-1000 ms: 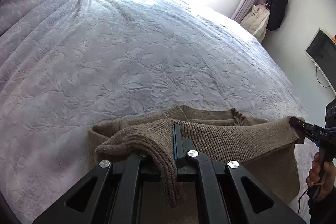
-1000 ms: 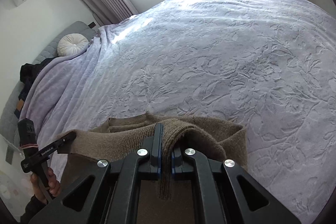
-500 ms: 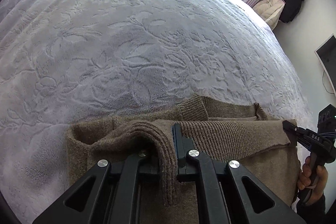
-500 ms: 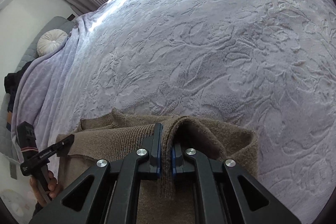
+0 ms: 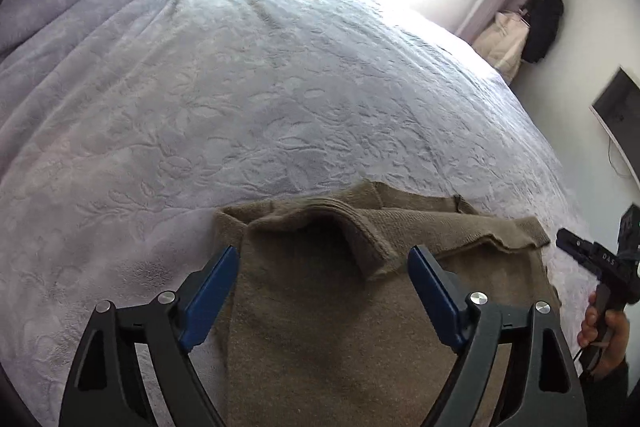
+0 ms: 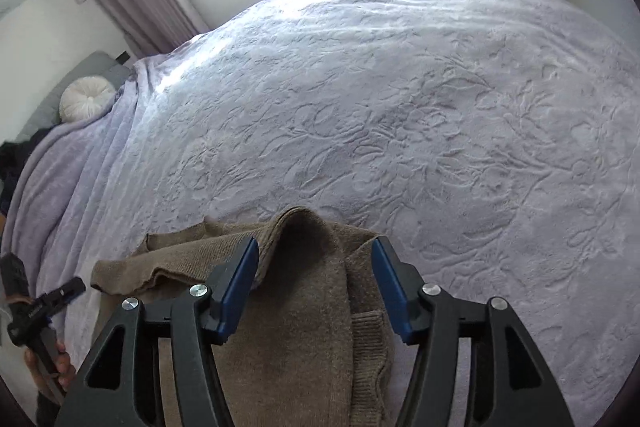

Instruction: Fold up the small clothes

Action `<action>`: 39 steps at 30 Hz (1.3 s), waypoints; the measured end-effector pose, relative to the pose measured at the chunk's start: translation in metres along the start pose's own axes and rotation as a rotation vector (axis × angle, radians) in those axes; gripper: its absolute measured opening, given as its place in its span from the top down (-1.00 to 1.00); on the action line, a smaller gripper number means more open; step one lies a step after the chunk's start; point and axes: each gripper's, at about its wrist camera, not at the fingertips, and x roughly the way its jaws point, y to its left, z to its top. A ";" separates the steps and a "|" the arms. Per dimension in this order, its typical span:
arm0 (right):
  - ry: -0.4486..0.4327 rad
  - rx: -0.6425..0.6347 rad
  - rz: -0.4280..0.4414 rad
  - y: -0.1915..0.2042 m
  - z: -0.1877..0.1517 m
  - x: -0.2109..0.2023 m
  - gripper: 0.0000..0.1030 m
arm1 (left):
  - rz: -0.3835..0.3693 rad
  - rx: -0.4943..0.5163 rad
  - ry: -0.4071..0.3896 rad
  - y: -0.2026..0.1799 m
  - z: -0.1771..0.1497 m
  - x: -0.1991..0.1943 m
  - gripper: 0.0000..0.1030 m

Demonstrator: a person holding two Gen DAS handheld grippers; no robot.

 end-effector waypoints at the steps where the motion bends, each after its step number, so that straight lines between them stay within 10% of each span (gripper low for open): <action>1: 0.007 -0.074 -0.017 0.012 -0.004 -0.002 -0.21 | 0.015 0.076 0.001 -0.013 -0.006 -0.001 -0.70; 7: 0.120 -0.491 -0.154 0.070 -0.036 0.026 -0.21 | 0.063 0.393 0.118 -0.071 -0.022 0.047 -0.70; 13: 0.109 -0.487 -0.203 0.078 -0.013 0.072 -0.21 | 0.155 0.137 0.077 -0.043 0.037 0.082 -0.70; 19: 0.093 -0.281 -0.239 0.050 0.024 0.091 -0.21 | 0.073 -0.148 0.051 0.011 0.057 0.087 -0.70; 28: 0.092 -0.315 -0.141 0.072 0.014 0.070 -0.22 | 0.101 0.044 -0.041 -0.022 0.039 0.043 -0.70; 32: 0.139 -0.386 -0.113 0.112 0.002 0.089 -0.29 | 0.078 0.042 0.110 -0.029 0.043 0.080 -0.70; 35: 0.218 -0.409 -0.147 0.119 -0.008 0.112 -0.29 | 0.221 0.068 0.192 -0.021 0.036 0.110 -0.70; 39: 0.220 -0.340 -0.150 0.084 -0.009 0.106 -0.27 | 0.225 0.086 0.154 -0.011 0.023 0.090 -0.70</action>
